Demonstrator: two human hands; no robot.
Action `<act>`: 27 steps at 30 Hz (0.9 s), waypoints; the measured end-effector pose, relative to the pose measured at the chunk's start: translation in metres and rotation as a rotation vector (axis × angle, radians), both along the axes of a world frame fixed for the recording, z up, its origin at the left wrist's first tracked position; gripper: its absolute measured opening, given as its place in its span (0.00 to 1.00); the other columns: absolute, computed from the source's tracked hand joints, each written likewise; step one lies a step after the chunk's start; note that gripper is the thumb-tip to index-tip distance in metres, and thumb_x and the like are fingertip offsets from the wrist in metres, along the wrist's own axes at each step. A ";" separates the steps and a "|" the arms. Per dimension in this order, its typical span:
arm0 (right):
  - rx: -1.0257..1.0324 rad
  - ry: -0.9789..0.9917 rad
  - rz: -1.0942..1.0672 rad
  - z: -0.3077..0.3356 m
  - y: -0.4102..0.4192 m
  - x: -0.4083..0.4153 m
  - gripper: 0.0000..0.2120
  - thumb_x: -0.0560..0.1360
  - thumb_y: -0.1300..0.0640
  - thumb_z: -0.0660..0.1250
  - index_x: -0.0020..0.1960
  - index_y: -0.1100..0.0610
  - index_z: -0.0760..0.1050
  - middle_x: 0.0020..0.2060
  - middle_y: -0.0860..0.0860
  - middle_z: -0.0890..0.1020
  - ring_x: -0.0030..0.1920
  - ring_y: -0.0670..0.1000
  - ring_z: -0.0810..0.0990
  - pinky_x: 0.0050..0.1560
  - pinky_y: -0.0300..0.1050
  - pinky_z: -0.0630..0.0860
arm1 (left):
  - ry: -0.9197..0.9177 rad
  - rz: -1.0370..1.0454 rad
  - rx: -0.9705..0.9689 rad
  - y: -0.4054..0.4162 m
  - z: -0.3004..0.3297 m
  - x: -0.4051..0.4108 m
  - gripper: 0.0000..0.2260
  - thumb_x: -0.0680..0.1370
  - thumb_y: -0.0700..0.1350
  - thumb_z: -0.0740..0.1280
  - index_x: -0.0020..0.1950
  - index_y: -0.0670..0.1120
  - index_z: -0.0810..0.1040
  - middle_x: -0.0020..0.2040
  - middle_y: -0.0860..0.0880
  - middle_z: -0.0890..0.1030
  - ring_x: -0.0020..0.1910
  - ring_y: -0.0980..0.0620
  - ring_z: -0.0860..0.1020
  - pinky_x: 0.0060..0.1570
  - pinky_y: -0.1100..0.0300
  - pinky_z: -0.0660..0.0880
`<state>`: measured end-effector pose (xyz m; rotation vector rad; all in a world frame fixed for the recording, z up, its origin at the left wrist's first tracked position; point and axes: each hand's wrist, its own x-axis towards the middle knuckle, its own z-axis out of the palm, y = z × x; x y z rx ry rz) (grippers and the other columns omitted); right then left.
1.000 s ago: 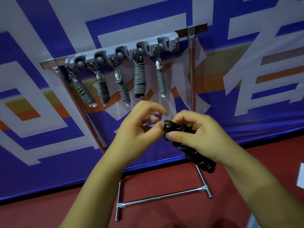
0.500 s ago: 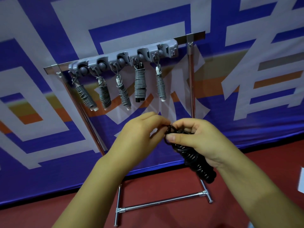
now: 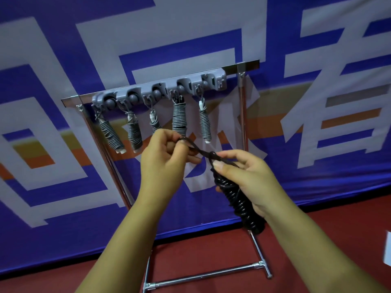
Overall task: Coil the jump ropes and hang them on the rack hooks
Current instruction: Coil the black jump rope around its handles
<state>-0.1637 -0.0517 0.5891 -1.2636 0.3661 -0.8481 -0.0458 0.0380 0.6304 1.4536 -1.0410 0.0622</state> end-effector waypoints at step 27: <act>-0.531 0.211 -0.177 0.061 -0.153 0.074 0.12 0.81 0.53 0.60 0.40 0.56 0.74 0.31 0.50 0.74 0.34 0.46 0.70 0.37 0.42 0.67 | 0.151 -0.155 0.422 -0.162 0.092 0.056 0.03 0.79 0.37 0.64 0.45 0.40 0.75 0.35 0.43 0.81 0.31 0.52 0.82 0.33 0.61 0.80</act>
